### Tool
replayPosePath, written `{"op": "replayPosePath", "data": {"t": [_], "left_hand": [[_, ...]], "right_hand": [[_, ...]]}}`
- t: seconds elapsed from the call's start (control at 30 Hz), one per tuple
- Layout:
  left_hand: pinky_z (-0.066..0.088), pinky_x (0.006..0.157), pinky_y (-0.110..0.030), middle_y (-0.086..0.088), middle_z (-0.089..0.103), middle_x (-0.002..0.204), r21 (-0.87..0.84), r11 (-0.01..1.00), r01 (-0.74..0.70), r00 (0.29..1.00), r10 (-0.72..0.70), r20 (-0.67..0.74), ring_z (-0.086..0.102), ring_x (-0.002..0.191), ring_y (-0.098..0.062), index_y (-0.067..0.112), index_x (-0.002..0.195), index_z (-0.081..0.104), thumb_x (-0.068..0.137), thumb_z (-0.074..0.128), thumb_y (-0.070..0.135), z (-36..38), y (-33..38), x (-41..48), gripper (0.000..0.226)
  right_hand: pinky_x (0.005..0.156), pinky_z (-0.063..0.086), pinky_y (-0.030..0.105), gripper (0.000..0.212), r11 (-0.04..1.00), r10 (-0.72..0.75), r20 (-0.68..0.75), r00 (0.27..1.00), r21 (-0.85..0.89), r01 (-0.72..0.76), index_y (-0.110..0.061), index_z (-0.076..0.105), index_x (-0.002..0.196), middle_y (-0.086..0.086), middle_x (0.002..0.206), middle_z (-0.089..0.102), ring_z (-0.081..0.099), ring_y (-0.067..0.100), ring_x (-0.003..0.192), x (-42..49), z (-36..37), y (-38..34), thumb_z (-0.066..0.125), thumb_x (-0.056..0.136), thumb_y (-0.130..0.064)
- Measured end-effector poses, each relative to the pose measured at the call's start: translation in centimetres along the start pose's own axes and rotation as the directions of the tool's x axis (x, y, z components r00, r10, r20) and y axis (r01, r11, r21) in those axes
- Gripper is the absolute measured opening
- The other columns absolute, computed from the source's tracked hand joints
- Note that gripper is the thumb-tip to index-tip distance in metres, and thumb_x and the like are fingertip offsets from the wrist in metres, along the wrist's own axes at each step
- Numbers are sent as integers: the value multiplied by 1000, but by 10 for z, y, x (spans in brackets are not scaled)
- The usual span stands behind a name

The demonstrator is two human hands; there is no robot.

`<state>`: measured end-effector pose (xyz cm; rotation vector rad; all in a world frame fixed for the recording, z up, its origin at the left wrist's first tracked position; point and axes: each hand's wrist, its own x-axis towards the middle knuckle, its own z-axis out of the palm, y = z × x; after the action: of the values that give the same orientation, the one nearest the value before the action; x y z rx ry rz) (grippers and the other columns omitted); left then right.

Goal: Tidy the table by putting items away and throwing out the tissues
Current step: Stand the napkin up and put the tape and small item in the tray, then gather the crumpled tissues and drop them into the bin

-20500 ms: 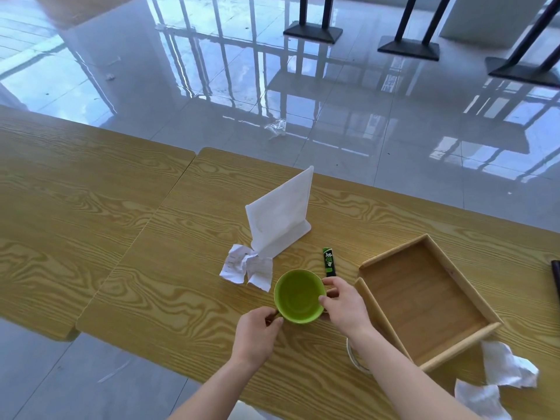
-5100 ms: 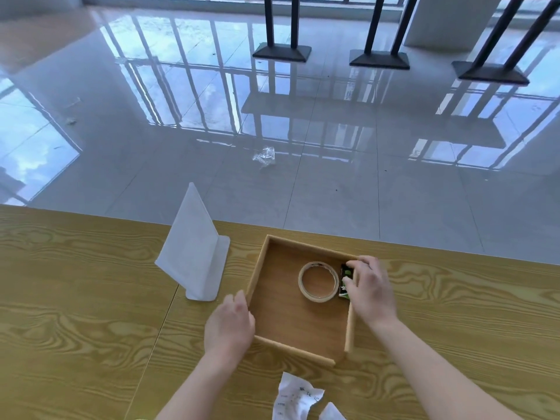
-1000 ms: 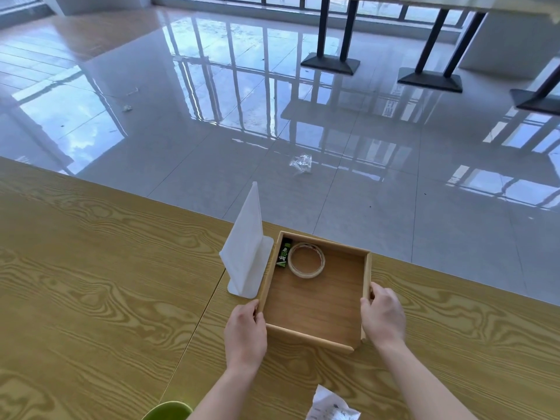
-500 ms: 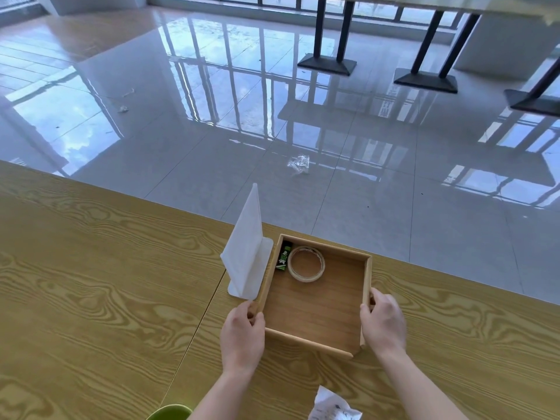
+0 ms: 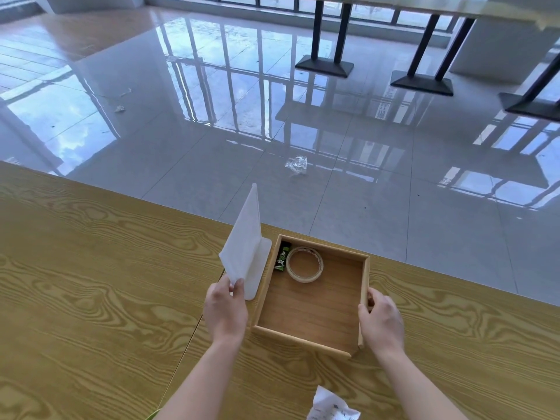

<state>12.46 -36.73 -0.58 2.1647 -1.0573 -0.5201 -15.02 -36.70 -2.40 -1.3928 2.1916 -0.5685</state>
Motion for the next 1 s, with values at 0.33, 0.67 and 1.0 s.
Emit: {"op": "replayPosePath", "data": {"t": [0.33,0.67,1.0], "left_hand": [[31,54,-26,-2,60,87,-37,999,6,998,-4,57,53,74,-15,17,92,57,92,62,33,-1,-4,0,16],[36,84,-33,-8,55,117,-36,991,126,965,-115,236,47,99,-17,12,144,34,89,62,22,-12,-18,-64,62],[47,79,-27,6,52,105,97,944,-315,780,199,593,54,90,-11,28,137,49,85,62,25,-20,-30,-160,54]], "right_hand": [[75,45,31,41,1000,8,14,1000,23,-9,-13,54,135,6,112,63,53,17,92,3,1,3,58,94,-16],[92,47,39,47,997,19,62,998,72,-23,-11,55,134,5,111,65,59,24,106,-10,-25,13,64,91,-29],[81,50,27,30,991,-121,150,981,71,111,-17,66,119,-5,101,68,63,11,90,-94,-75,51,68,90,-26]]}}
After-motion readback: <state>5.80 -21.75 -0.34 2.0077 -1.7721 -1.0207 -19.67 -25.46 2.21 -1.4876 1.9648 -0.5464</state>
